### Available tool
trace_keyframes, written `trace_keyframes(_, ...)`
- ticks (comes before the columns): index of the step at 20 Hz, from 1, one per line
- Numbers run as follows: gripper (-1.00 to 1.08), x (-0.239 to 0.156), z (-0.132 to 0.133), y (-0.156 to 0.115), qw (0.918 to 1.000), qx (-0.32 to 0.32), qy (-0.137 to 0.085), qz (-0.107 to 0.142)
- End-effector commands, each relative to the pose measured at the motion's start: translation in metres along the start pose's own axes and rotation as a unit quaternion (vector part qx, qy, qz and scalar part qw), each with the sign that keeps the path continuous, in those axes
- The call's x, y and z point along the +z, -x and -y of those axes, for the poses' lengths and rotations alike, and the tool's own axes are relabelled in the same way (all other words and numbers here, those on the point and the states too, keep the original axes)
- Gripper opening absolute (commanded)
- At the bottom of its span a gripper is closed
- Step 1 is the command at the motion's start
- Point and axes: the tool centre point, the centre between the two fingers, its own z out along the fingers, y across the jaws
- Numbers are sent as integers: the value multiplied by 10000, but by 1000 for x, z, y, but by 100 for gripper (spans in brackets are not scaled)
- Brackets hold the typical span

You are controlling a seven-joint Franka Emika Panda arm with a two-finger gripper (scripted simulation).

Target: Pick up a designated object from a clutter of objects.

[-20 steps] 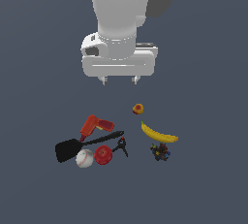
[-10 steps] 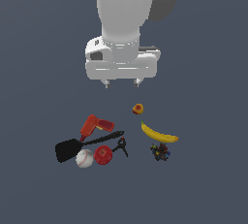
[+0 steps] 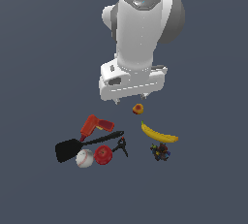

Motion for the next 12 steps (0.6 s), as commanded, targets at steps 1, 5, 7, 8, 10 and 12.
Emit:
trace_keyframes(1,100,20,11,-11,9991,-426,37,5)
trace_keyframes(5,100,59,36,-30,9921,-1255,79,1)
trace_keyframes(7,100,80,50,-38,9857,-1684,86,-5)
trace_keyframes(8,100,91,57,-41,9818,-1897,86,-10)
trace_keyframes(10,100,111,71,-47,9734,-2291,78,-22)
trace_keyframes(12,100,128,84,-52,9645,-2639,65,-37)
